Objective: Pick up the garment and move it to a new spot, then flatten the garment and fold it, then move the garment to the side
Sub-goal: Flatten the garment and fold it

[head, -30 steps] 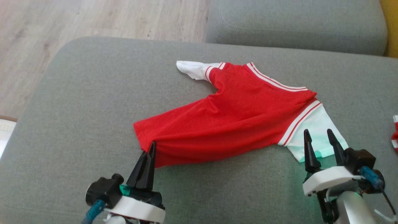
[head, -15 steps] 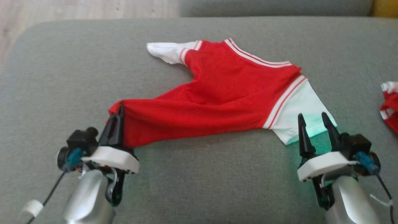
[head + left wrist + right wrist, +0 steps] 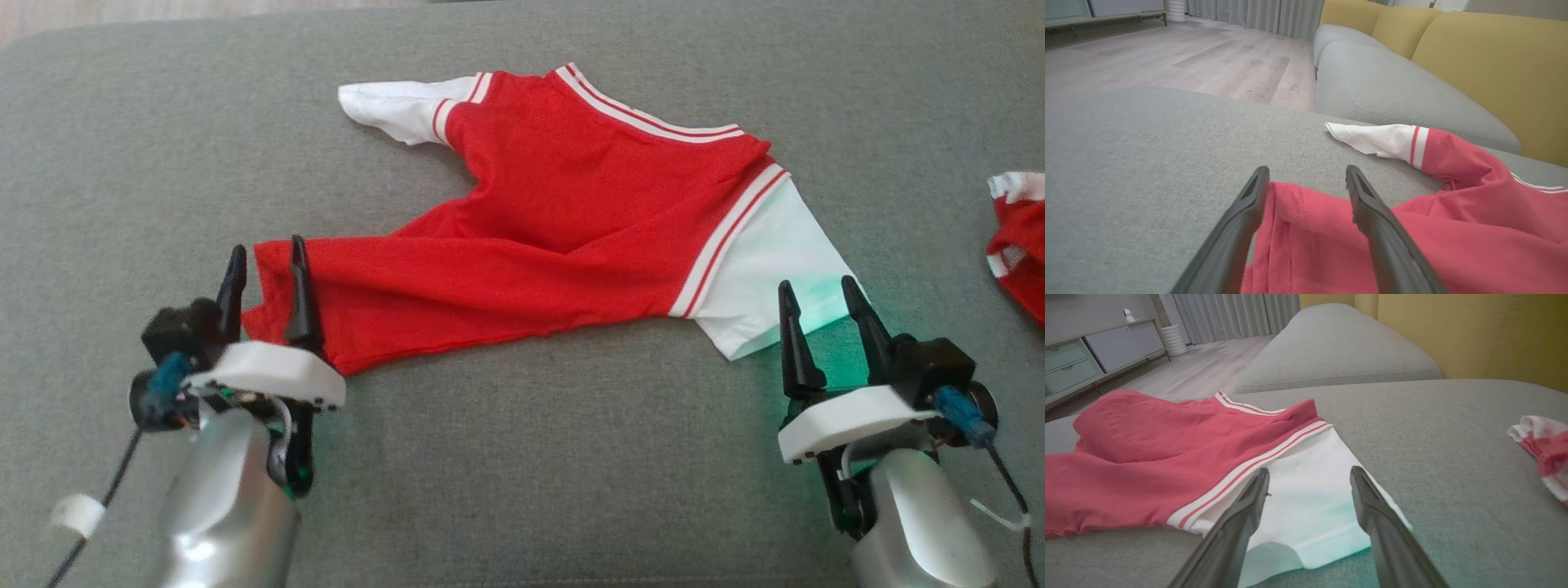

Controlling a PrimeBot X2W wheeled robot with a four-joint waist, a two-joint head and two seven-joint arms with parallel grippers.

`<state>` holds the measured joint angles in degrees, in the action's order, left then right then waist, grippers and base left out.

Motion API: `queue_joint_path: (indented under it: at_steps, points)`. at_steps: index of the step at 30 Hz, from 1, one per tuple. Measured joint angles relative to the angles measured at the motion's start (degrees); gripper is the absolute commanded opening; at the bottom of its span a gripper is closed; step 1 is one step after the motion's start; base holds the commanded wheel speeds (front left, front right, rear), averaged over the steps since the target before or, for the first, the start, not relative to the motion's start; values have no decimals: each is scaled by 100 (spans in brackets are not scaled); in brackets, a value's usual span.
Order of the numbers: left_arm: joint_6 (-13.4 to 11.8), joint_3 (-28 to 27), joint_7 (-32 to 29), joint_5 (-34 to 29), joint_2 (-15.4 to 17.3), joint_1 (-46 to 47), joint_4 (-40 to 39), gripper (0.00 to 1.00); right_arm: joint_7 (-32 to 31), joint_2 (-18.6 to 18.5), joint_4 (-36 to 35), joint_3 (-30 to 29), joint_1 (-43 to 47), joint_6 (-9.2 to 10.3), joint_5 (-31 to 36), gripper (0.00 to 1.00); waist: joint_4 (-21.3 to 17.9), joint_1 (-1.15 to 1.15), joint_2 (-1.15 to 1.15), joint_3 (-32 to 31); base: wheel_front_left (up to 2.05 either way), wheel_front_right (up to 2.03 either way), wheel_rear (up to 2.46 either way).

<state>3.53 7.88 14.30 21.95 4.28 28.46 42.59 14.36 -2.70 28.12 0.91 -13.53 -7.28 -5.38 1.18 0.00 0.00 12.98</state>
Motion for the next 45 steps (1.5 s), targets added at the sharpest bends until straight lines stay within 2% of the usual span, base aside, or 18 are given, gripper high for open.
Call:
queue_joint_path:
  at_steps: [3, 9, 22, 28, 35, 45]
  points:
    - [62, -9, 15, -135, -91, -291, -247, 100, 0, 0, 1, 0, 1, 0, -5, 100, 88, 0, 0, -46, 0, 0, 0]
    - [231, 205, 14, -118, -185, -1043, -232, 100, 0, 0, 8, 75, 1, 0, -67, 100, 196, 0, 0, -147, 0, 0, 0]
    - [249, 647, 14, 344, -187, -1117, -256, 100, 0, 0, 14, 52, 1, 0, -62, 100, 128, 0, 0, -173, 0, 0, 0]
    - [-9, 682, 14, 386, -187, -1126, -174, 100, 0, 0, 43, 43, 2, 0, -62, 100, 123, 0, 0, -222, 0, 0, 0]
    - [-197, 664, 14, 332, -187, -1138, -147, 100, 0, 0, 71, 32, 3, 0, -62, 100, 116, 0, 0, -277, 0, 0, 0]
    - [-234, 676, 14, 167, -187, -1362, -179, 100, 0, 0, 145, 23, 11, 0, -62, 100, 77, 0, 0, -385, 0, 0, 0]
